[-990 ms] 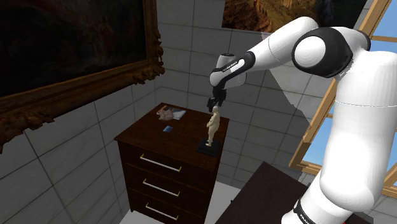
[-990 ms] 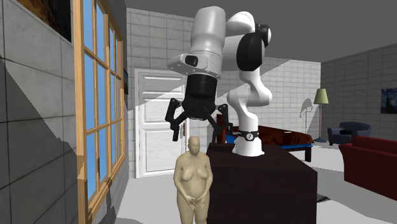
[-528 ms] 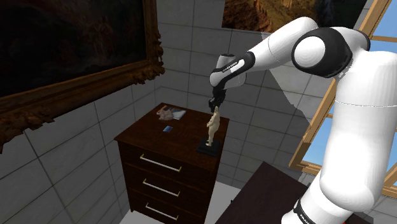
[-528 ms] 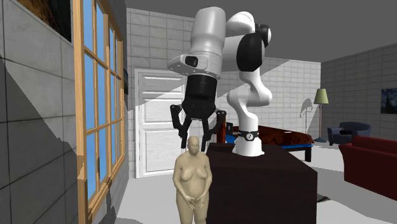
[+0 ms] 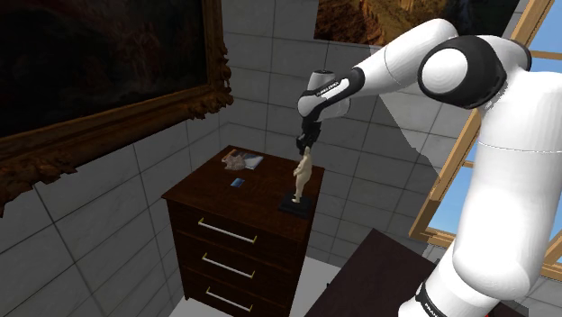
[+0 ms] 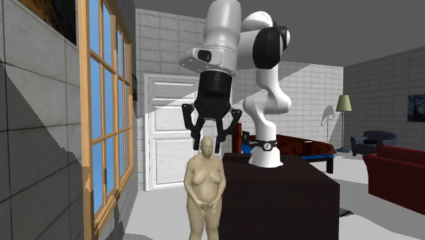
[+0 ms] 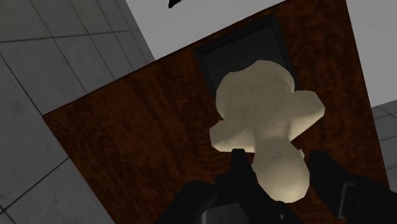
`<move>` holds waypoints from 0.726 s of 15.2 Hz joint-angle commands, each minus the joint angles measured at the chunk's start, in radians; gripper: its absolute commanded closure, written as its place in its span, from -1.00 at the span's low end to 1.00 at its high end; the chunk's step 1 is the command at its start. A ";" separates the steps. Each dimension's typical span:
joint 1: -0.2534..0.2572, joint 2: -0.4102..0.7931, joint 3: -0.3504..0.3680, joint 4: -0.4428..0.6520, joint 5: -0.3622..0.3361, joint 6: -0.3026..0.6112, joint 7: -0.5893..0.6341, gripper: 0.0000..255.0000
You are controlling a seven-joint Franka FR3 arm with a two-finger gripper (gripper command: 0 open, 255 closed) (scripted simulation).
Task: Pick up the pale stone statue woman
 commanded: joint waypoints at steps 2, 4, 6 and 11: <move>0.002 -0.019 -0.001 0.017 -0.005 -0.033 0.003 1.00; 0.003 -0.031 -0.002 0.029 -0.008 -0.057 0.004 1.00; 0.004 -0.042 -0.003 0.042 -0.010 -0.081 0.004 1.00; 0.006 -0.064 -0.004 0.071 -0.015 -0.132 0.005 1.00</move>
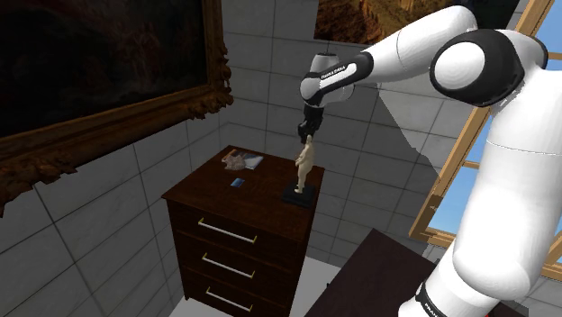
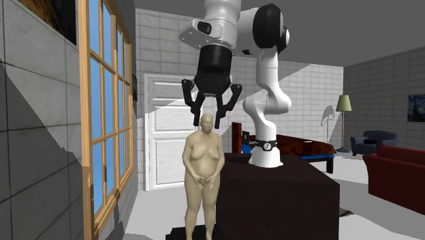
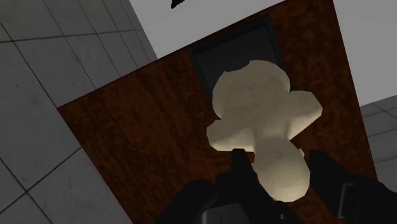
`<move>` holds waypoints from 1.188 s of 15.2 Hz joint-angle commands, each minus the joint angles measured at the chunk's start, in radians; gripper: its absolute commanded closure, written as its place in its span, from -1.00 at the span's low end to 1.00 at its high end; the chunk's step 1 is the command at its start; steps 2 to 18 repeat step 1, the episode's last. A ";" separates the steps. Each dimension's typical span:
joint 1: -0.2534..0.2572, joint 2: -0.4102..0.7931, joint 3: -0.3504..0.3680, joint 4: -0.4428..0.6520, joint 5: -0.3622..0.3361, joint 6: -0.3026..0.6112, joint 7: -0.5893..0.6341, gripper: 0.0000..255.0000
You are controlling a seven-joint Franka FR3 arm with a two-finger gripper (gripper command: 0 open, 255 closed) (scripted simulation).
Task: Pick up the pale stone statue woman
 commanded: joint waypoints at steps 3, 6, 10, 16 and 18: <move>0.001 -0.005 0.000 0.004 -0.001 -0.007 0.001 1.00; 0.001 -0.005 0.000 0.004 -0.001 -0.007 0.001 1.00; 0.001 -0.005 0.000 0.004 -0.001 -0.007 0.001 1.00; 0.001 -0.005 0.000 0.004 -0.001 -0.007 0.001 1.00; 0.001 -0.005 0.000 0.004 -0.001 -0.007 0.001 1.00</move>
